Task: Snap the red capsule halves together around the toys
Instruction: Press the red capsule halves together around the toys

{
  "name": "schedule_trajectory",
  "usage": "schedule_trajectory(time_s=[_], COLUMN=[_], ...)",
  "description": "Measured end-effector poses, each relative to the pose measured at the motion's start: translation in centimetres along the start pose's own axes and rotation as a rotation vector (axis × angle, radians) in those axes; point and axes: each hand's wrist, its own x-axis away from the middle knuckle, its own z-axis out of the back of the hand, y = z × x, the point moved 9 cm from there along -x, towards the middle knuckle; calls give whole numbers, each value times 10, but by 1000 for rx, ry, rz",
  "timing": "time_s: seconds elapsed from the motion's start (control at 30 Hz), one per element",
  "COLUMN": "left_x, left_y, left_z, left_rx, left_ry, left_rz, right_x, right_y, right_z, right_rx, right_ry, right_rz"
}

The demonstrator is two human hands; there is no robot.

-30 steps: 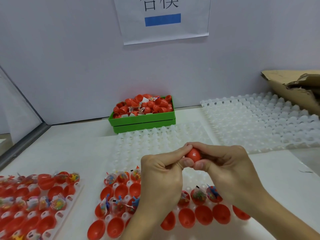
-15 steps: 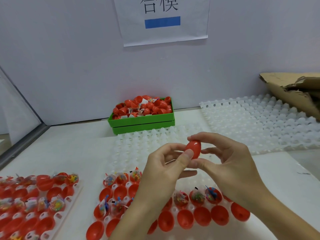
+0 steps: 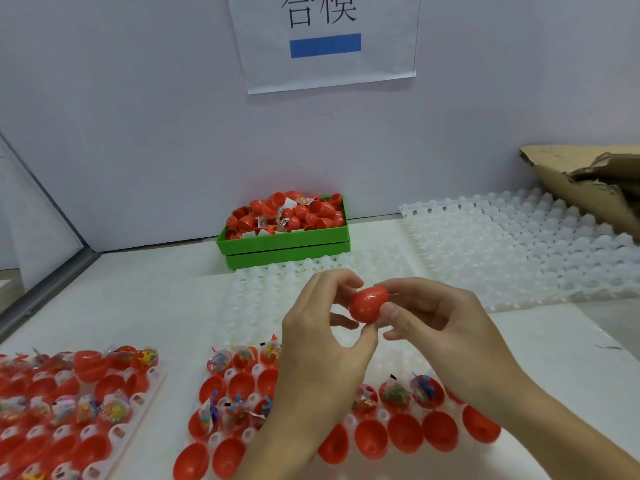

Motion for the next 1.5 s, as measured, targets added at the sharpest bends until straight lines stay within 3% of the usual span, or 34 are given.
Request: schedule_trajectory(time_s=[0.13, 0.37, 0.53, 0.97, 1.17, 1.37, 1.5], left_x=[1, 2, 2, -1, 2, -3, -8], left_y=[0, -36, -42, -16, -4, -4, -12], left_z=[-3, -14, -14, 6, -5, -3, 0], left_rx=[39, 708, 741, 139, -118, -169, -127], left_ry=[-28, -66, -42, 29, -77, -50, 4], left_rz=[12, 495, 538, 160, -27, -110, -127], right_x=[0, -1, -1, 1, 3, -17, -60], right_y=[-7, -8, -5, -6, -3, 11, 6], right_z=[5, 18, 18, 0, -19, 38, 101], right_rx=[-9, -7, 8, -4, 106, -65, -283], right_ry=[52, 138, 129, 7, 33, 75, 188], right_rz=[54, 70, 42, -94, -171, -416, -382])
